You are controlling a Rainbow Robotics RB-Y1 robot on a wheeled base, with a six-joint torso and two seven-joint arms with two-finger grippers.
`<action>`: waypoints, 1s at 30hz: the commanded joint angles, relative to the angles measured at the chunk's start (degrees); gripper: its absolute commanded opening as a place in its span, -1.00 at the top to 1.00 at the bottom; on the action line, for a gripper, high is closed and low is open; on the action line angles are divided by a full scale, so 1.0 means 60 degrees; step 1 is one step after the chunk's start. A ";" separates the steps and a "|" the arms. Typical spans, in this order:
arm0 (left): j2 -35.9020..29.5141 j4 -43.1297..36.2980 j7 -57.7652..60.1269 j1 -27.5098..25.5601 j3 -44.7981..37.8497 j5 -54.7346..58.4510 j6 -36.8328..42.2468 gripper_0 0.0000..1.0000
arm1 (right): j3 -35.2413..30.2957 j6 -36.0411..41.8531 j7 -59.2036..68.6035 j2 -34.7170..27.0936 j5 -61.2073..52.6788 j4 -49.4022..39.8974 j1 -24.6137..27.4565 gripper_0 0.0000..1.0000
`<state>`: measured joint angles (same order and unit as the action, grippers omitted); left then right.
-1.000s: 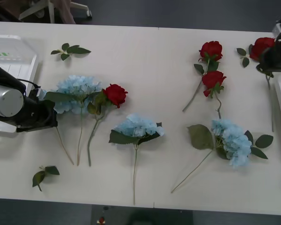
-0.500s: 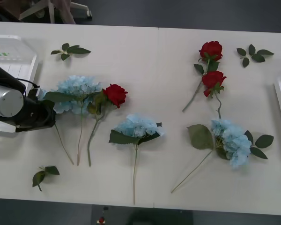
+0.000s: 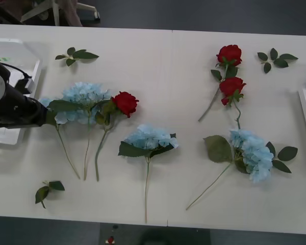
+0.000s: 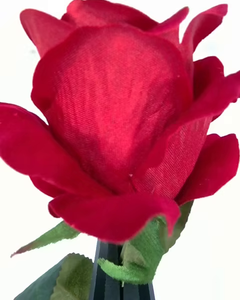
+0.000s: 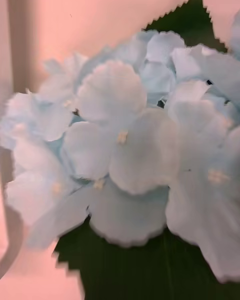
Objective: Put the red flowers into the right box and the blue flowers into the left box
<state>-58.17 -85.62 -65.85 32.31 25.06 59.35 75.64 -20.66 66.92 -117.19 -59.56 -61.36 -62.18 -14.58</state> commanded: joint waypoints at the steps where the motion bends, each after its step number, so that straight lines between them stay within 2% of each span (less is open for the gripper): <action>1: -0.0545 -0.0261 -0.0437 0.0386 -0.0353 0.0553 0.0255 1.00 | -0.0073 -0.0695 -0.0331 0.0068 0.0397 0.0094 -0.0031 1.00; 2: -0.0545 -0.0261 -0.0452 0.0386 -0.0367 0.0553 0.0241 1.00 | -0.0073 -0.0900 -0.0331 0.0083 0.0573 0.0226 -0.0031 1.00; 3: -0.0545 -0.0261 -0.0452 0.0386 -0.0353 0.0509 0.0211 0.85 | -0.0073 -0.1061 -0.0331 0.0083 0.0690 0.0372 -0.0046 1.00; 4: -0.0545 -0.0261 -0.0466 0.0386 -0.0353 0.0436 0.0167 0.20 | -0.0029 -0.1295 -0.0331 0.0112 0.0851 0.0563 -0.0163 1.00; 5: -0.0501 -0.0247 -0.0481 0.0372 -0.0338 0.0377 0.0153 -0.25 | 0.0073 -0.1500 -0.0331 0.0127 0.0998 0.0724 -0.0295 1.00; 7: -0.0442 -0.0232 -0.0481 0.0357 -0.0338 0.0333 0.0138 -0.84 | 0.0366 -0.1866 -0.0316 0.0127 0.1203 0.1046 -0.0500 1.00; 8: -0.0442 -0.0217 -0.0481 0.0342 -0.0338 0.0363 0.0138 -1.00 | 0.0557 -0.2086 -0.0316 0.0127 0.1247 0.1207 -0.0602 1.00; 11: -0.0398 -0.0217 -0.0481 0.0240 -0.0294 0.0392 0.0035 -1.00 | 0.0967 -0.2496 -0.0331 0.0127 0.1247 0.1471 -0.0778 0.98; 12: -0.0398 -0.0217 -0.0481 0.0181 -0.0279 0.0407 -0.0052 -1.00 | 0.1084 -0.2628 -0.0331 0.0127 0.1247 0.1471 -0.0807 0.76; 13: -0.0398 -0.0217 -0.0466 0.0152 -0.0250 0.0421 -0.0096 -1.00 | 0.1143 -0.2687 -0.0331 0.0127 0.1232 0.1486 -0.0822 0.49; 14: -0.0369 -0.0217 -0.0466 0.0093 -0.0133 0.0436 -0.0301 -1.00 | 0.1275 -0.2789 -0.0346 0.0127 0.1217 0.1456 -0.0866 -0.37; 16: -0.0340 -0.0203 -0.0437 0.0064 0.0028 0.0421 -0.0536 -1.00 | 0.1333 -0.2833 -0.0375 0.0127 0.1203 0.1398 -0.0910 -0.94; 17: -0.0281 -0.0188 -0.0408 0.0049 0.0116 0.0333 -0.0653 -1.00 | 0.1333 -0.2819 -0.0404 0.0142 0.1144 0.1383 -0.0925 -1.00; 24: 0.0466 0.0412 -0.0393 0.0064 0.0248 0.0040 -0.1107 -1.00 | 0.1304 -0.2555 -0.0668 0.0127 0.0441 0.1163 -0.0969 -1.00; 27: 0.0671 0.0691 -0.0452 0.0049 0.0263 -0.0048 -0.1283 -1.00 | 0.0938 -0.1779 -0.0741 0.0127 0.0060 0.0856 -0.1071 -1.00; 30: 0.0935 0.0984 -0.0510 0.0064 0.0263 -0.0179 -0.1429 -1.00 | 0.0337 -0.0240 -0.0771 0.0127 -0.0233 0.0621 -0.1525 -1.00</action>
<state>-52.85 -80.38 -66.80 32.70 27.59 59.19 68.08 -15.21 61.08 -120.64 -58.66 -61.67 -56.40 -20.08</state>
